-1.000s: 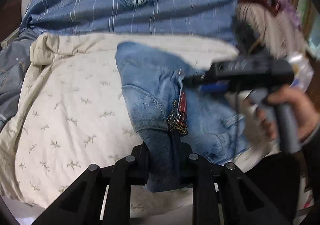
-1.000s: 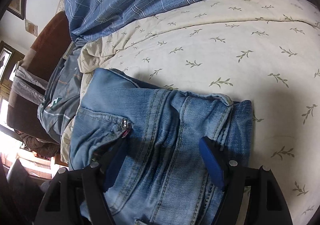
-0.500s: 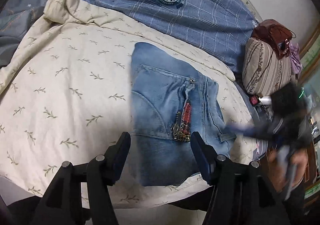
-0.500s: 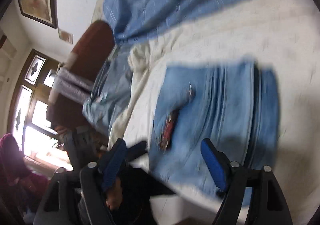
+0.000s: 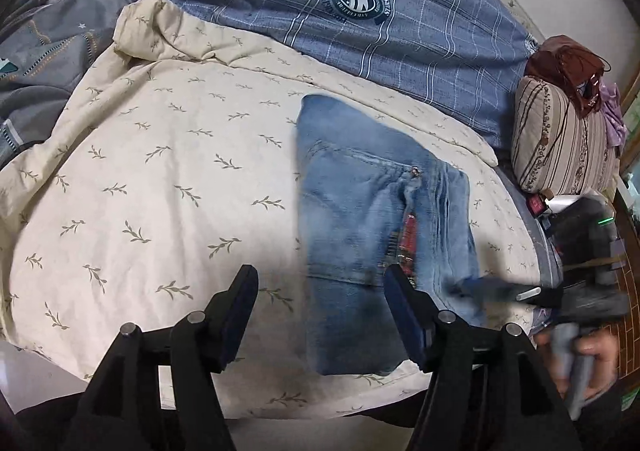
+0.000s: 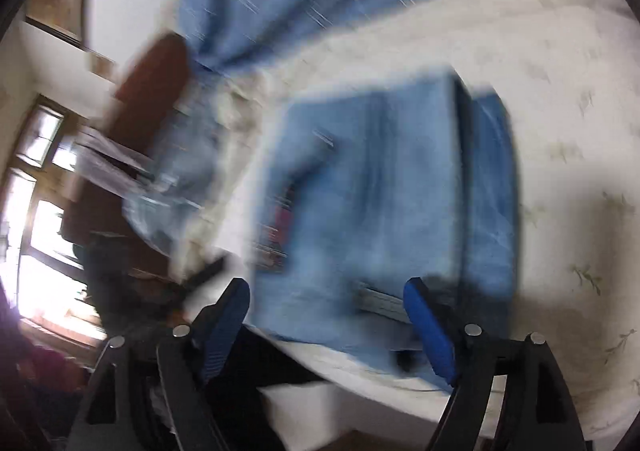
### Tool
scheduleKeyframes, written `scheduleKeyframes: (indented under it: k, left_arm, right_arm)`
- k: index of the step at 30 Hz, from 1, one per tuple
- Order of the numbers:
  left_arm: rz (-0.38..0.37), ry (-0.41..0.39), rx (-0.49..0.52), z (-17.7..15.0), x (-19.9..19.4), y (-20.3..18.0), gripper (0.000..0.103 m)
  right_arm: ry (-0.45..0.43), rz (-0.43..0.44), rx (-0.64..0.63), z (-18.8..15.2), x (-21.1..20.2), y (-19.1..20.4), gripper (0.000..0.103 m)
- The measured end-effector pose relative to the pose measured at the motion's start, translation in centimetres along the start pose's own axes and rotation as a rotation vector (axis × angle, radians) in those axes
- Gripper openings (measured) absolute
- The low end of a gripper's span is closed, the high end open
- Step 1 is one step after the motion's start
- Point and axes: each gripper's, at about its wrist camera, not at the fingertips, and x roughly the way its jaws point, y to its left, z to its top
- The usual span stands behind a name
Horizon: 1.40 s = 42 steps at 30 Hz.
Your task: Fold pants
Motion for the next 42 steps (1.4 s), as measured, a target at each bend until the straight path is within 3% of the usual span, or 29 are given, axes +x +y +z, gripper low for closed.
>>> scheduleKeyframes:
  k: [4,8,13,17,23,25,27,31,34,36,39,42]
  left_arm:
    - [0.010,-0.005,0.010,-0.1,-0.3,0.2,0.067]
    - [-0.005,-0.002,-0.039,0.6,0.1,1.4,0.070]
    - [-0.031,0.039,-0.053,1.8,2.2,1.4,0.070]
    - [-0.047,0.078,-0.048,2.6,4.5,0.7,0.074]
    - [-0.030,0.078,-0.043,2.9,5.7,-0.1,0.074]
    - [-0.024,0.073,-0.037,2.8,5.7,-0.2,0.074]
    - [-0.012,0.075,-0.027,2.8,5.7,-0.3,0.074]
    - [-0.020,0.075,-0.030,2.8,5.8,-0.5,0.073]
    - [-0.022,0.071,-0.023,2.8,5.8,-0.3,0.071]
    - [-0.031,0.073,0.000,2.8,5.8,-0.8,0.060]
    - [0.025,0.061,0.069,2.7,5.6,-2.3,0.049]
    - [0.055,0.051,0.101,2.5,5.3,-3.0,0.040]
  right_arm:
    - [-0.029,0.065,0.106,0.2,-1.0,-1.7,0.073]
    - [-0.096,0.017,0.034,0.9,-3.8,-0.4,0.076]
    - [-0.160,-0.089,0.082,1.5,-6.3,-3.0,0.084]
    - [-0.128,-0.102,0.124,2.8,-5.1,-5.7,0.084]
    - [-0.070,-0.072,0.119,3.2,-1.8,-6.2,0.086]
    - [-0.064,-0.075,0.082,3.1,-1.2,-5.0,0.078]
    - [-0.051,-0.145,0.034,3.0,-0.8,-3.4,0.069]
    - [-0.026,-0.240,-0.012,2.9,0.2,-2.7,0.065]
    - [-0.035,-0.223,0.014,3.1,0.1,-3.3,0.062]
    - [-0.035,-0.254,-0.028,2.8,0.0,-2.7,0.051]
    - [-0.046,-0.304,-0.094,2.7,-0.3,-0.7,0.031]
    - [-0.049,-0.349,-0.138,2.5,-0.5,0.7,0.024]
